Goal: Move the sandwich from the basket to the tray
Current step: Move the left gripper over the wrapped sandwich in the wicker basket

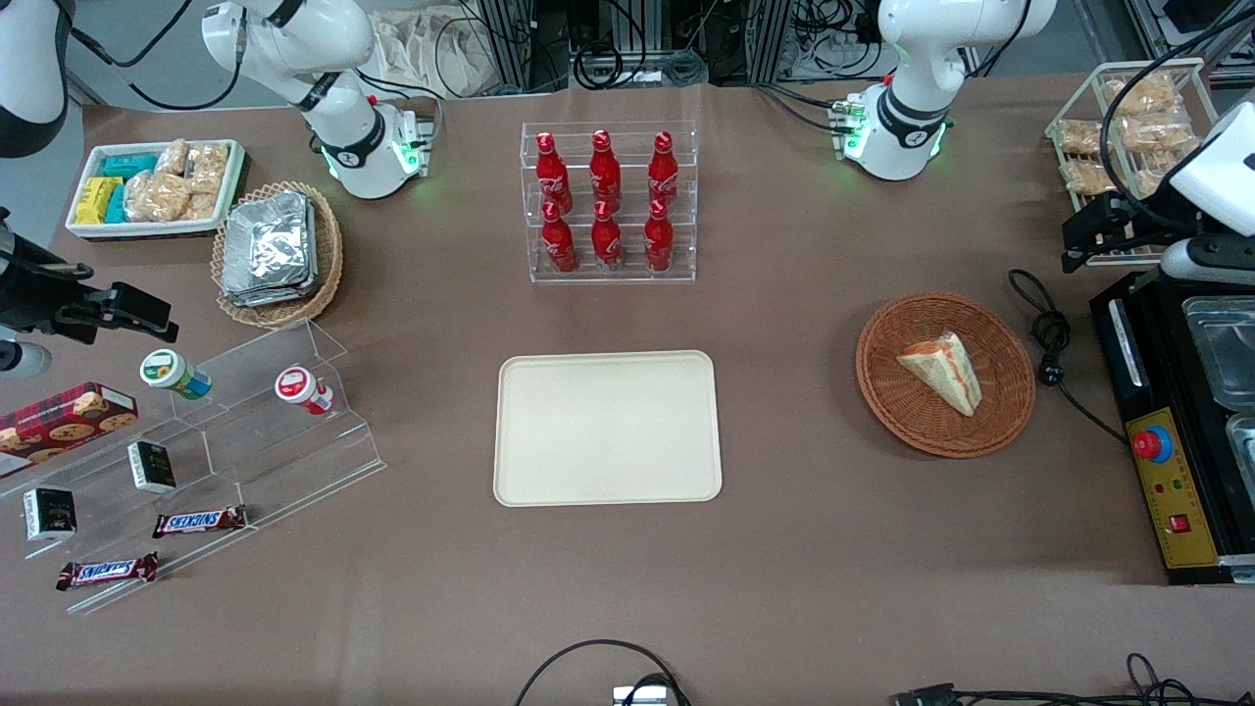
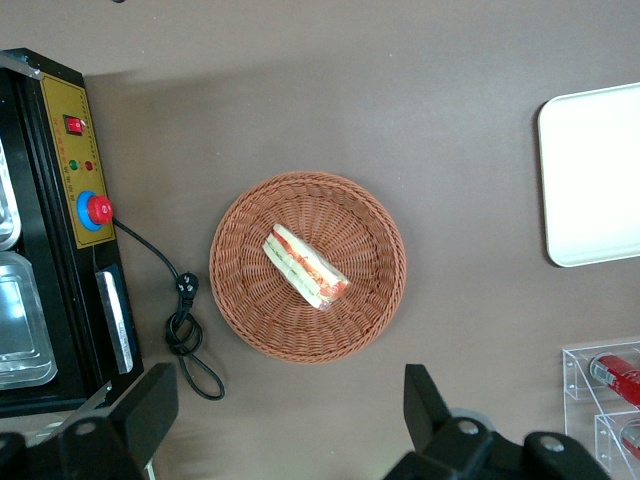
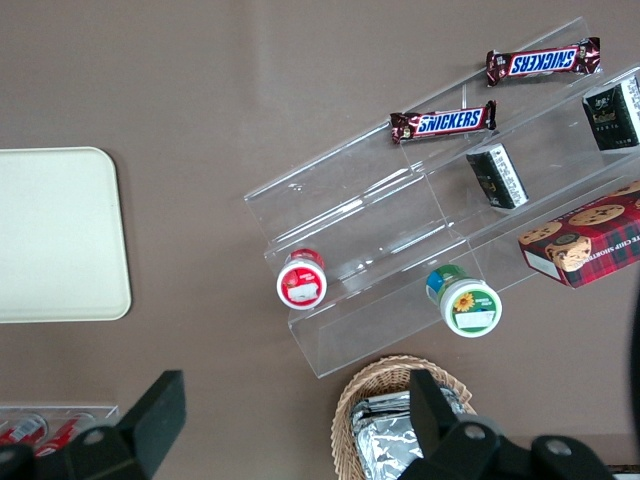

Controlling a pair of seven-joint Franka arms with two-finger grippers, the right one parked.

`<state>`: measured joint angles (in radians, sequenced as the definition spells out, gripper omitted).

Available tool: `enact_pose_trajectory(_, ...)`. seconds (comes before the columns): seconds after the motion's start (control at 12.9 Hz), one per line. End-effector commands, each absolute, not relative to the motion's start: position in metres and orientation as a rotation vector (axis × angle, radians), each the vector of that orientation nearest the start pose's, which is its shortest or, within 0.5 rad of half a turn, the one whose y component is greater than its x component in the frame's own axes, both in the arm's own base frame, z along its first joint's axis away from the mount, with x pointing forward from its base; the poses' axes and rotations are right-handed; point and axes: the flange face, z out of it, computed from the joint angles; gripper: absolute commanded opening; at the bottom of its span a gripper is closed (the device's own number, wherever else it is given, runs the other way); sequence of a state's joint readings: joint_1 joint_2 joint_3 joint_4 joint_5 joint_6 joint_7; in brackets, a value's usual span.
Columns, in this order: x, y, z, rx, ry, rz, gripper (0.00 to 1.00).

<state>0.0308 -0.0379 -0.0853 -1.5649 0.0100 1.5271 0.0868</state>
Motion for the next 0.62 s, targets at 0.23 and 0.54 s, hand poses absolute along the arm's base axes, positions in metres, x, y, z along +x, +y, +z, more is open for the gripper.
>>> enact_pose_trajectory(0.23,0.547,-0.03,0.631,-3.137,0.101,0.067,1.0)
enact_pose_trajectory(0.54,0.551,-0.033,0.585,-3.116,-0.185,0.095,1.0)
